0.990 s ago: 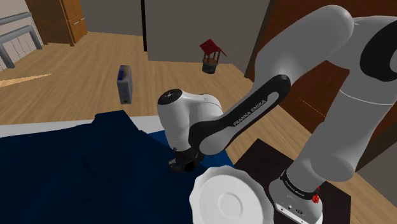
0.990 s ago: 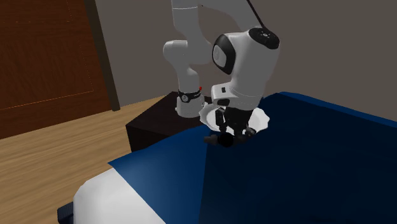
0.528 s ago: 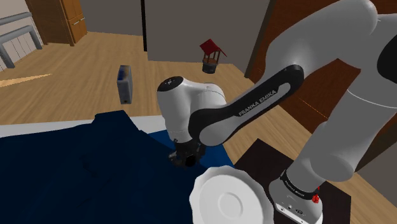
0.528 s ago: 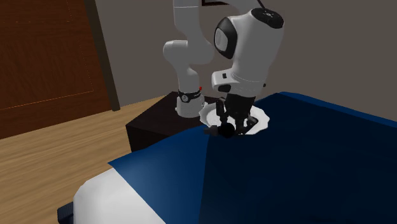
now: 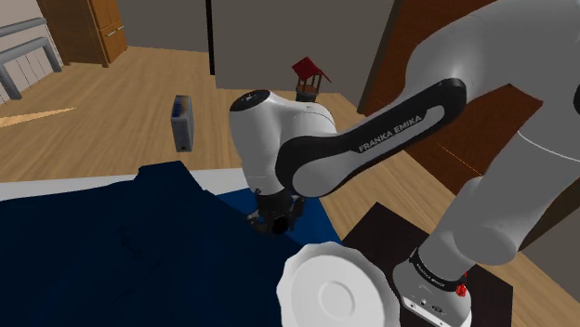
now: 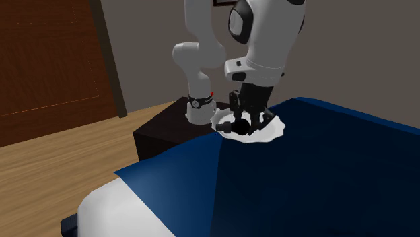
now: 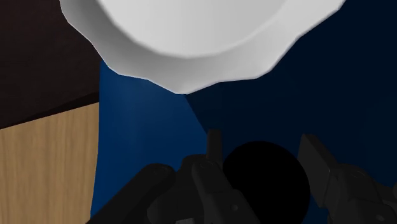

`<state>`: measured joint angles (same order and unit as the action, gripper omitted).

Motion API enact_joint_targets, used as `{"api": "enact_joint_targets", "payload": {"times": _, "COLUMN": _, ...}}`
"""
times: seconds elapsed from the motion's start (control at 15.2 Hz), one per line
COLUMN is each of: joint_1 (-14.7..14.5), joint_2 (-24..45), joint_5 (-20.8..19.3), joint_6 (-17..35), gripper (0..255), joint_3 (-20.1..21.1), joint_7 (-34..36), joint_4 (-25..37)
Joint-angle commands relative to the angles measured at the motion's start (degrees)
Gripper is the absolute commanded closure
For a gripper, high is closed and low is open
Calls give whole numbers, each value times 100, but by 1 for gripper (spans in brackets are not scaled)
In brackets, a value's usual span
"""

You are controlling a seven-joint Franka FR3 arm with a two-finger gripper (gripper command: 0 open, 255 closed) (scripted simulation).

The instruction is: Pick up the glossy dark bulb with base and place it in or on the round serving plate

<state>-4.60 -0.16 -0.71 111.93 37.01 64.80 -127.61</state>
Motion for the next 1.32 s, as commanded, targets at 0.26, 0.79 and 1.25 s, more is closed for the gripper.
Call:
{"api": "enact_joint_targets", "payload": {"times": 0.26, "joint_1": -294, "joint_2": -988, "joint_5": 770, "joint_6": 36, "gripper": 255, "joint_3": 182, "joint_7": -42, "joint_4": -837}}
{"api": "enact_joint_targets", "payload": {"times": 0.79, "joint_1": -1179, "joint_2": -2406, "joint_5": 1974, "joint_6": -155, "gripper": 255, "joint_3": 395, "joint_7": 130, "joint_4": -1872}}
{"api": "enact_joint_targets", "payload": {"times": 1.25, "joint_1": -1490, "joint_2": -2530, "joint_5": 2369, "joint_6": 208, "gripper": 255, "joint_3": 672, "joint_7": 329, "joint_4": -2325}}
